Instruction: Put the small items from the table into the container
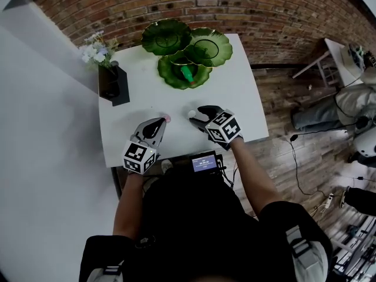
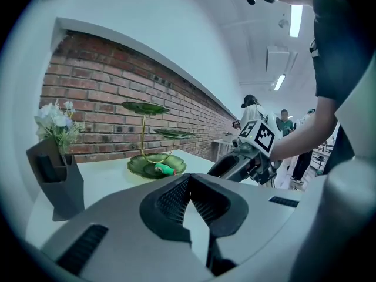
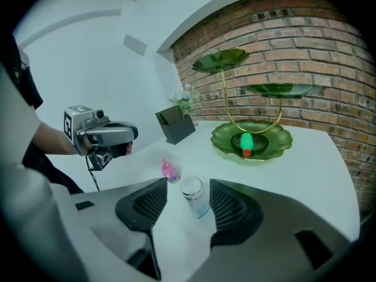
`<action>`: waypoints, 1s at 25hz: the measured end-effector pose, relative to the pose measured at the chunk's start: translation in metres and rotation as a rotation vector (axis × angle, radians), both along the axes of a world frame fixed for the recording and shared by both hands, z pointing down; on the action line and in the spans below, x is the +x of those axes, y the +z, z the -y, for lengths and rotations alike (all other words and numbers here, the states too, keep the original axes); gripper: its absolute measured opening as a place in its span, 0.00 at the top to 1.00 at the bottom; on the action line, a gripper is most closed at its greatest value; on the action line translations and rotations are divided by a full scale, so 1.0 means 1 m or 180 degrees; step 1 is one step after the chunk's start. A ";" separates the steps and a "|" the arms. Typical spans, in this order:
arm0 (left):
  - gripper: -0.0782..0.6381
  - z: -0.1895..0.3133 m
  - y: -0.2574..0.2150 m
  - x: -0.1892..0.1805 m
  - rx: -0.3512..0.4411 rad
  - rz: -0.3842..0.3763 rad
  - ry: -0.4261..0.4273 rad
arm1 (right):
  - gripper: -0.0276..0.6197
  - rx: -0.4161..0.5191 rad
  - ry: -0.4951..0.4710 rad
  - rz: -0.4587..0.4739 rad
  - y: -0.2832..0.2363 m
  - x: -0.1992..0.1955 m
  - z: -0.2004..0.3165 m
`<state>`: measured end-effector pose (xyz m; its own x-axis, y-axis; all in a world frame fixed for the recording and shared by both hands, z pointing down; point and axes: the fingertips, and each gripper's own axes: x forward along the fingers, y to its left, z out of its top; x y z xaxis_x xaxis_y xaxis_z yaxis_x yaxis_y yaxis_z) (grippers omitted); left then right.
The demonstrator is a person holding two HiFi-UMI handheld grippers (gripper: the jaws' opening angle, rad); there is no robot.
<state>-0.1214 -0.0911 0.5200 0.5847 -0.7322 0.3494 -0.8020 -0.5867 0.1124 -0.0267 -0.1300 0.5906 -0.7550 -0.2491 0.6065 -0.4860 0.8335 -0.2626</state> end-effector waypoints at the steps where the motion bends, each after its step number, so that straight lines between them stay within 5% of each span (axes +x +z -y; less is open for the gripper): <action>1: 0.88 -0.001 0.001 -0.001 -0.0009 -0.0007 -0.0008 | 0.63 0.0000 -0.0008 -0.0022 0.003 -0.001 0.000; 25: 0.88 -0.008 0.006 -0.022 -0.0118 -0.0003 -0.0195 | 0.71 -0.0094 0.0125 -0.0281 0.024 -0.008 0.012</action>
<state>-0.1434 -0.0827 0.5265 0.5396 -0.7532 0.3763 -0.8361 -0.5320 0.1340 -0.0351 -0.1419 0.6145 -0.6883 -0.2585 0.6777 -0.5405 0.8060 -0.2415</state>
